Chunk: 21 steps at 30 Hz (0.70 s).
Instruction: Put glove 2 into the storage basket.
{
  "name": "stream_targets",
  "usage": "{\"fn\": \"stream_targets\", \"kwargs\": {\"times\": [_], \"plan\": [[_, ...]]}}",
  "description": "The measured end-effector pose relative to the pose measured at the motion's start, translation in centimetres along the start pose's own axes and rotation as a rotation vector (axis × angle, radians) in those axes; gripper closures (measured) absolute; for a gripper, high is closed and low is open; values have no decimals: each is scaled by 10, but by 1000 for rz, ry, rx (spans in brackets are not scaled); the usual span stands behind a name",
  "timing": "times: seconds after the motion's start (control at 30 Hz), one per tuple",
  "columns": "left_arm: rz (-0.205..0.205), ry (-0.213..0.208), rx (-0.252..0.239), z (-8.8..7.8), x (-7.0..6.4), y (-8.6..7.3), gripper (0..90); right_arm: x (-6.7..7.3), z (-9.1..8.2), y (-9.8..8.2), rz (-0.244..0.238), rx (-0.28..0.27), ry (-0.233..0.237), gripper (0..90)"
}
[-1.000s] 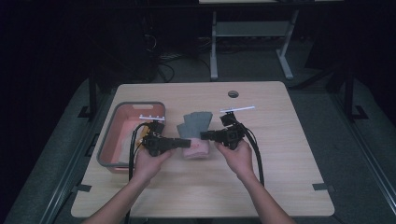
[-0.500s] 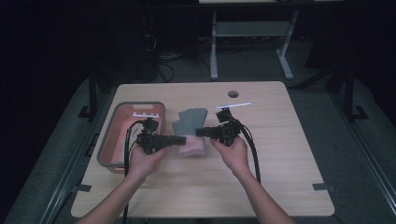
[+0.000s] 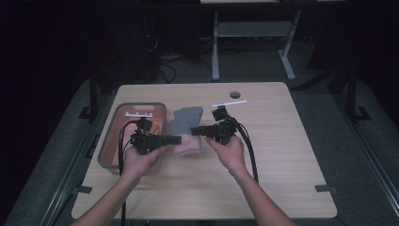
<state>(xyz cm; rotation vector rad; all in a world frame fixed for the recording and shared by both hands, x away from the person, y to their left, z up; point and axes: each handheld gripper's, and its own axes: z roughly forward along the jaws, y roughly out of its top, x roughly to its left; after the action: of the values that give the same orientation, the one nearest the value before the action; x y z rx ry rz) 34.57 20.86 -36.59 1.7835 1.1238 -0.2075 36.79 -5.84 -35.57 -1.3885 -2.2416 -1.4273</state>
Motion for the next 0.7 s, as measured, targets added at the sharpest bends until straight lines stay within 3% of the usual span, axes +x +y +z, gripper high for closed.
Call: {"fn": "stream_targets", "kwargs": {"times": [0.7], "plan": [[-17, 14, -22, -25, 11, 5, 645, 15, 18, 15, -12, -7, 29, 751]]}}
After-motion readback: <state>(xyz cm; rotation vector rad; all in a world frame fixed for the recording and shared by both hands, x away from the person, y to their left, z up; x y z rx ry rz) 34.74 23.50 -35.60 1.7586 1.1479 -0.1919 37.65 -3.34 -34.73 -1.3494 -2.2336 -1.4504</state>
